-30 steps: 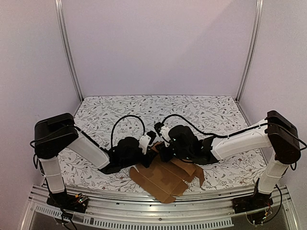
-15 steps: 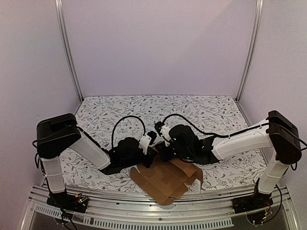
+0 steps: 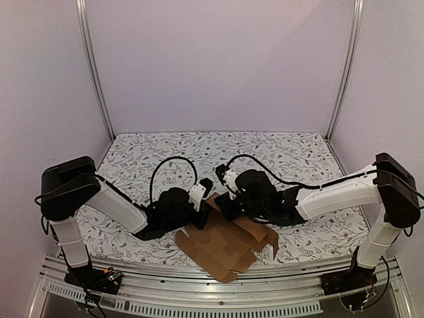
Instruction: Fold the paper box
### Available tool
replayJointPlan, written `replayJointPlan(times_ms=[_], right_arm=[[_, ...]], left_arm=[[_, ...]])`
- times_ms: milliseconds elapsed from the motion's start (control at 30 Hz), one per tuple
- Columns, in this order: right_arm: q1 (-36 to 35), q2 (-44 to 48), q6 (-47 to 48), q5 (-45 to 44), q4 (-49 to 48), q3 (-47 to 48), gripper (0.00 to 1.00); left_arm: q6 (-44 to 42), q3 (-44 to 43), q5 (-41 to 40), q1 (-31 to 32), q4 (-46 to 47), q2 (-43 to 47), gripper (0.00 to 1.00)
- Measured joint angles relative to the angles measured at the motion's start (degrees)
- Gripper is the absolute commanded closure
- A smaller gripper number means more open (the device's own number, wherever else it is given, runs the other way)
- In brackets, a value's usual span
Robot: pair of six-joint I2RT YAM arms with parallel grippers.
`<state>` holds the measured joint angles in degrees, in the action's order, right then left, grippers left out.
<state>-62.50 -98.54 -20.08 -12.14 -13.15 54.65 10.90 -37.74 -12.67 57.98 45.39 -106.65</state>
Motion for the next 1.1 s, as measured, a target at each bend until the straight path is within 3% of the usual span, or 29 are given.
replayJointPlan(times_ms=[233, 500, 667, 1100], right_arm=[[0.0, 0.8, -0.2, -1.0, 0.4, -1.2, 0.89], [0.0, 3.2, -0.6, -1.3, 0.8, -5.1, 1.0], [0.0, 3.8, -0.9, -1.7, -0.1, -6.4, 1.0], [0.0, 5.2, -1.7, -2.1, -2.4, -9.2, 1.0]], left_arm=[[-2.8, -0.1, 2.3, 0.0, -2.1, 0.1, 1.0], [-5.1, -2.5, 7.6, 0.1, -2.8, -2.3, 1.0], [-5.4, -3.1, 10.4, 0.0, -1.4, -3.5, 1.0], [-4.6, -4.1, 13.5, 0.0, -1.2, -4.8, 0.78]])
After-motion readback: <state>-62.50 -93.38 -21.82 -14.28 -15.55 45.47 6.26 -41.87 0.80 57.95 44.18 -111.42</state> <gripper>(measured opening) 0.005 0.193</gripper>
